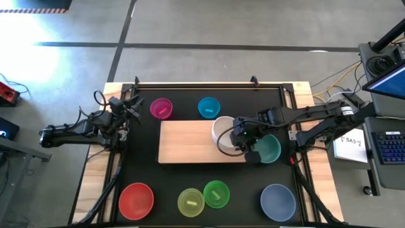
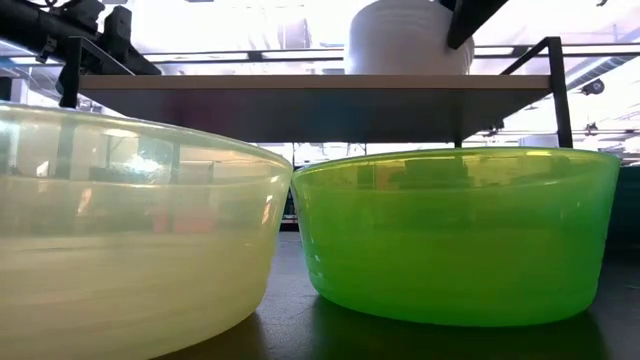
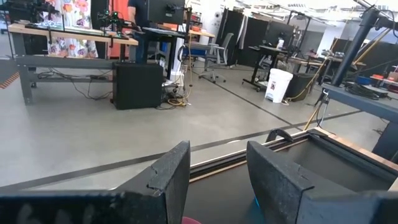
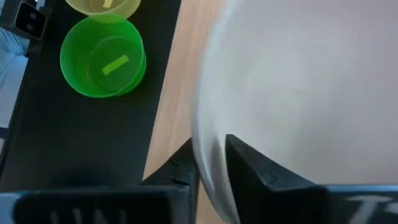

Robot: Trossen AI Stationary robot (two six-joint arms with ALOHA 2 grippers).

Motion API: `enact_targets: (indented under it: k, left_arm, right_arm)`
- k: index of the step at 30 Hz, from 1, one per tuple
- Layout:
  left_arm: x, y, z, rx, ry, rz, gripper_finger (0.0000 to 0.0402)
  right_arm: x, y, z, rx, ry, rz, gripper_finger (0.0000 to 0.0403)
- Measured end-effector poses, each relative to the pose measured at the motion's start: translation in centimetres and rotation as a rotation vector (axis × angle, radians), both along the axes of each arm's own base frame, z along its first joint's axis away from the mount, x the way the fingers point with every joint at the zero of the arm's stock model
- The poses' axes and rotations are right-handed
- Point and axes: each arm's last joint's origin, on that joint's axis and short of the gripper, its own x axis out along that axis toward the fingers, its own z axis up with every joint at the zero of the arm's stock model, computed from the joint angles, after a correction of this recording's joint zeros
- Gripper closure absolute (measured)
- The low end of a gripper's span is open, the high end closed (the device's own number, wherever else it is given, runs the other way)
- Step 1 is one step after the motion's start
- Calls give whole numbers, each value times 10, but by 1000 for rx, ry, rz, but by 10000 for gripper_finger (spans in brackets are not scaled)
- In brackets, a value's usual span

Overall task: Place and stack bowls onto a shelf
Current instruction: Put the large white bowl on the shelf, then stack the large green bowl on top of the large white bowl on the shelf

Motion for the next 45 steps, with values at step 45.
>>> enact_targets:
  k: [45]
  left_arm:
    - [0, -1, -8, -60, 21, -30, 260]
  right_arm:
    - [-46, -38, 48, -181, 257, -910, 249]
